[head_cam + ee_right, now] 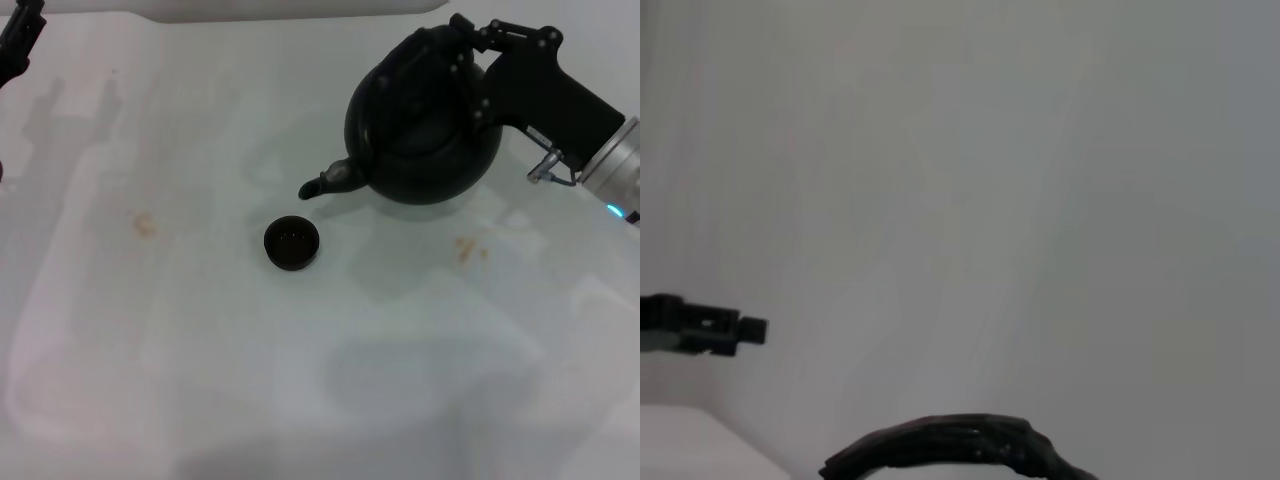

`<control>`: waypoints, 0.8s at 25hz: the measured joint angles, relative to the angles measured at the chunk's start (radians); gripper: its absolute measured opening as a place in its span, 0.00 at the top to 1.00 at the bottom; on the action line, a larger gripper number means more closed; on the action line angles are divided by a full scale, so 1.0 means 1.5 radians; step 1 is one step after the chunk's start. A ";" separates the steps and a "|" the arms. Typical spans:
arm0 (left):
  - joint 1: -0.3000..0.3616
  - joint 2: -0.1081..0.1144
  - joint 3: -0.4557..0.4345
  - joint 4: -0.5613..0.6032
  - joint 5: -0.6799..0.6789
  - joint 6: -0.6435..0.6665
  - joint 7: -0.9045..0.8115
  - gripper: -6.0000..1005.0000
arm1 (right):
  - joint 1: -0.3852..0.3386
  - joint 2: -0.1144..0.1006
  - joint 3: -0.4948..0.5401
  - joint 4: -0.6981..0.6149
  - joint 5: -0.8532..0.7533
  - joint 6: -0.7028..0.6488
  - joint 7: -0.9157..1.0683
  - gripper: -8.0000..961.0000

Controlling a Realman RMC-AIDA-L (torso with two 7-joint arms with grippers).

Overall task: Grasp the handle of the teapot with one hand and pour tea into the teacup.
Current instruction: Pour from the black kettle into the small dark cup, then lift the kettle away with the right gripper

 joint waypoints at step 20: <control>-0.002 -0.001 0.006 0.000 -0.001 0.000 0.001 0.24 | 0.007 0.005 -0.006 -0.014 -0.027 0.011 -0.119 0.85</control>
